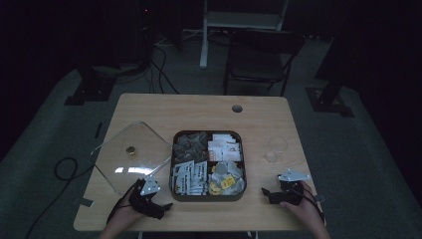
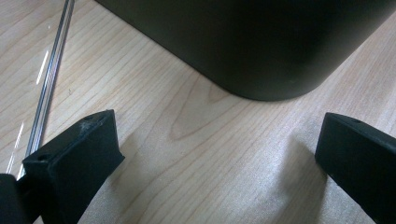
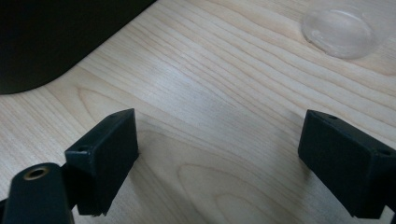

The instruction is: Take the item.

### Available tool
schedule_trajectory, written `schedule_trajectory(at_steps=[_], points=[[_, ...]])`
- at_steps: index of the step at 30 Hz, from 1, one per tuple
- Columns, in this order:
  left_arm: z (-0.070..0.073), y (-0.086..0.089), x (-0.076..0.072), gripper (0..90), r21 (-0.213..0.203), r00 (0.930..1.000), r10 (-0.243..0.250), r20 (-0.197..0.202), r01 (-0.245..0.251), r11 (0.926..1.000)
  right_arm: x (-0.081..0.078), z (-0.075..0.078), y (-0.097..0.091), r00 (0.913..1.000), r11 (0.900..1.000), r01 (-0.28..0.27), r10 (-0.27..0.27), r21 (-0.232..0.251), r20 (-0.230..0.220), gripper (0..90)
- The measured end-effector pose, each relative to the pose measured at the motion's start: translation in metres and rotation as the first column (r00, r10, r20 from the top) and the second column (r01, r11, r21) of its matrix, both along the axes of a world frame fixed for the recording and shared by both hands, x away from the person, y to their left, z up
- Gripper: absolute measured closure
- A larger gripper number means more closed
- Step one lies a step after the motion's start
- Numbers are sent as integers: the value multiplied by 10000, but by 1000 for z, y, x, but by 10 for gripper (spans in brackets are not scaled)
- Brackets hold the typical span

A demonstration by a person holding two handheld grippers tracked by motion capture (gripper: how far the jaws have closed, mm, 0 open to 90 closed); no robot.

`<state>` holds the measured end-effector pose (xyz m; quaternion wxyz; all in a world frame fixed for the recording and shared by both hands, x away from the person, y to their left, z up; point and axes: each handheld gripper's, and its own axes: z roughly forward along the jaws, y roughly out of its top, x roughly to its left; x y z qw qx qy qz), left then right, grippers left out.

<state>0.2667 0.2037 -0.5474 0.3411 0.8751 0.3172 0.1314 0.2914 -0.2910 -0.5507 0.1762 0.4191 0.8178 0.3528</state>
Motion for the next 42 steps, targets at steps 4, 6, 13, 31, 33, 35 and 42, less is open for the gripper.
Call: schedule_trajectory(at_steps=[4,6,13,31,33,35,42], points=[[0,0,0,5,-2,10000,3,0,-3,10000,1,0,1,10000,10000,49,-49,73,-24,130],[0,0,0,5,-1,10000,2,1,-2,10000,0,1,1,9999,9995,115,-113,299,-73,148],[0,0,0,5,-7,10000,7,3,-7,10000,-5,6,9,9994,9982,-345,350,495,-82,149],[0,0,0,5,-6,10000,9,-2,-9,10000,-6,45,38,9863,9817,-1589,1531,1046,616,208],[0,0,0,5,-6,10000,7,-1,-7,10000,-3,51,45,9814,9777,-1843,1774,1008,739,209],[0,0,0,5,-6,10000,7,-2,-7,10000,-2,53,48,9799,9764,-1903,1827,1022,797,212],[0,0,0,5,-5,10000,5,0,-5,10000,4,59,61,9719,9689,-2280,2205,961,824,290]])
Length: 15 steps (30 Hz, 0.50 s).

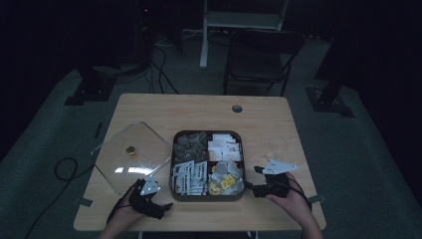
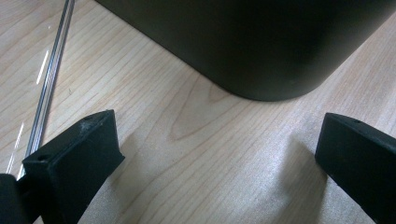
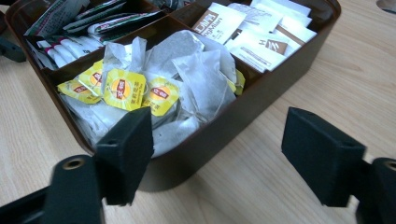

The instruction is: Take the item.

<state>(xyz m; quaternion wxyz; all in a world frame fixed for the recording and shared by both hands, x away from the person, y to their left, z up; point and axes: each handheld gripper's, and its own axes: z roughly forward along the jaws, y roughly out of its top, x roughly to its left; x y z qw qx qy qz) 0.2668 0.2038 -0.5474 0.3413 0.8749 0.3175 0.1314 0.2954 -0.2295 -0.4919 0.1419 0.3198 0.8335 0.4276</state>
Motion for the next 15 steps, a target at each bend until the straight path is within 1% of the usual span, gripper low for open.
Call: schedule_trajectory(at_steps=[6,8,12,15], points=[[0,0,0,5,1,10000,3,-2,-3,10000,5,3,11,9997,9997,-255,255,30,47,332],[0,0,0,5,0,10000,1,0,-1,10000,7,4,14,9994,9994,-336,336,-23,47,357],[0,0,0,5,-1,10000,4,-1,-4,10000,13,4,22,9989,9985,-462,465,-302,89,398],[0,0,0,5,2,10000,4,2,-4,10000,17,4,26,9990,9987,-419,424,-307,154,434]])
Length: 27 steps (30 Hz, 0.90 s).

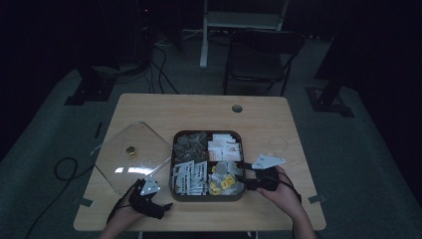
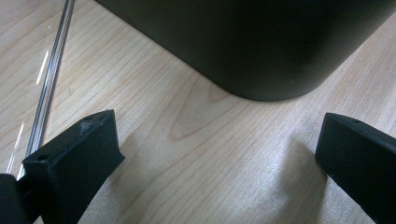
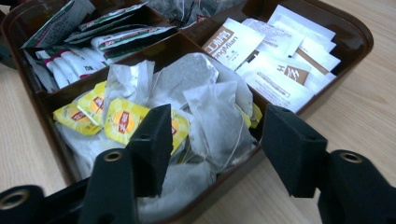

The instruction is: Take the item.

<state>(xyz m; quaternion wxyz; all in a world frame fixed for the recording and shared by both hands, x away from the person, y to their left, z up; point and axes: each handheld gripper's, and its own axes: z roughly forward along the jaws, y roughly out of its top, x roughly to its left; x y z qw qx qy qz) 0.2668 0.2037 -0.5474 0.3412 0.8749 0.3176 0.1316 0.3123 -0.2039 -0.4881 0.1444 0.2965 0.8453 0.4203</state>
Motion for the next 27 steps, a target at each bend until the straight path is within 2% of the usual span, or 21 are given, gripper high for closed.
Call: schedule_trajectory(at_steps=[3,4,8,10,14,18,23,27], points=[[0,0,0,5,-4,10000,2,2,-2,10000,2,0,3,10000,9999,-81,80,-93,-44,452],[0,0,0,5,2,10000,-3,2,3,10000,5,-2,8,9999,9994,-124,122,-319,-76,485],[0,0,0,5,4,10000,-4,2,4,10000,8,-5,12,9999,9989,-135,130,-445,-114,513],[0,0,0,5,2,10000,-2,2,2,10000,9,-8,18,9997,9968,-215,203,-765,-158,535],[0,0,0,5,-2,10000,2,1,-2,10000,12,-11,25,9989,9943,-290,251,-1022,-392,582],[0,0,0,5,-2,10000,3,1,-3,10000,15,-12,26,9991,9947,-180,139,-1012,-411,623],[0,0,0,5,-4,10000,4,1,-4,10000,18,-11,26,9979,9949,-83,17,-1008,-655,669],[0,0,0,5,-4,10000,0,3,0,10000,19,-10,28,9974,9949,14,-87,-1010,-717,734]])
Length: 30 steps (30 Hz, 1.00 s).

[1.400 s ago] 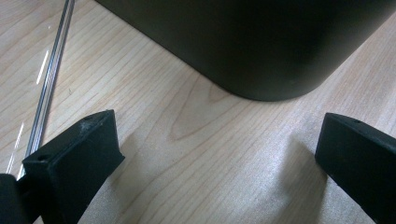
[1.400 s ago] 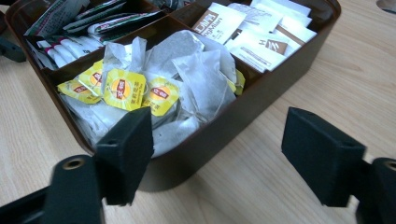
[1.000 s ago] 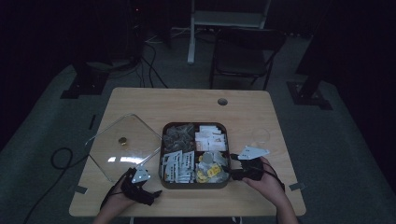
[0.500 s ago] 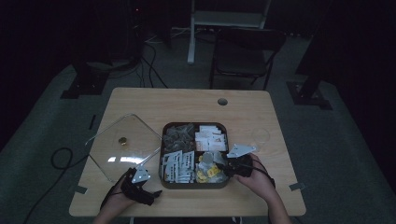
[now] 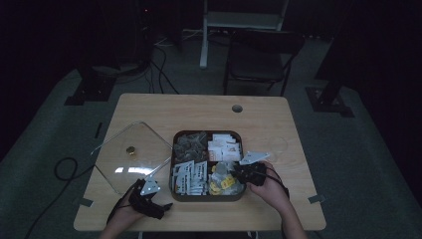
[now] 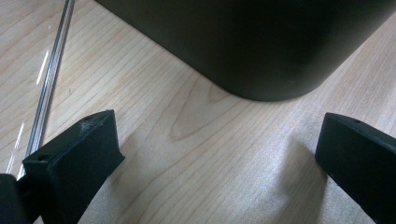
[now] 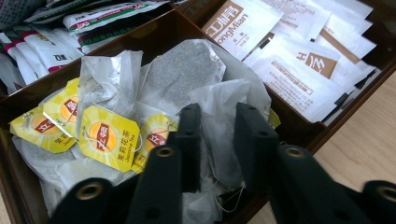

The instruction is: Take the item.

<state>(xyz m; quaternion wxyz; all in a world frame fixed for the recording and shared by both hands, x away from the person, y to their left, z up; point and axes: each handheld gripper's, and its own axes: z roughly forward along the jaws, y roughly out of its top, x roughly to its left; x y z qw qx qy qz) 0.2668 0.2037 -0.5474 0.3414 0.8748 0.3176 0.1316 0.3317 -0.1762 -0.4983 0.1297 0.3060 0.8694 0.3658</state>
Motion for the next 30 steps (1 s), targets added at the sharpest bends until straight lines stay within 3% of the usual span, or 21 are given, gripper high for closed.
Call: schedule_trajectory(at_steps=[4,10,17,30], points=[[0,0,0,5,2,10000,3,-1,-3,10000,0,1,0,9998,9999,46,-45,101,-173,805],[0,0,0,5,5,10000,1,0,-1,10000,0,1,1,9999,9999,121,-121,61,-84,873],[0,0,0,5,-1,10000,2,-1,-2,10000,-2,8,-3,9997,9968,244,-245,766,1,884],[0,0,0,5,-4,10000,3,-2,-3,10000,-7,22,-9,9990,9905,381,-407,1320,164,886]])
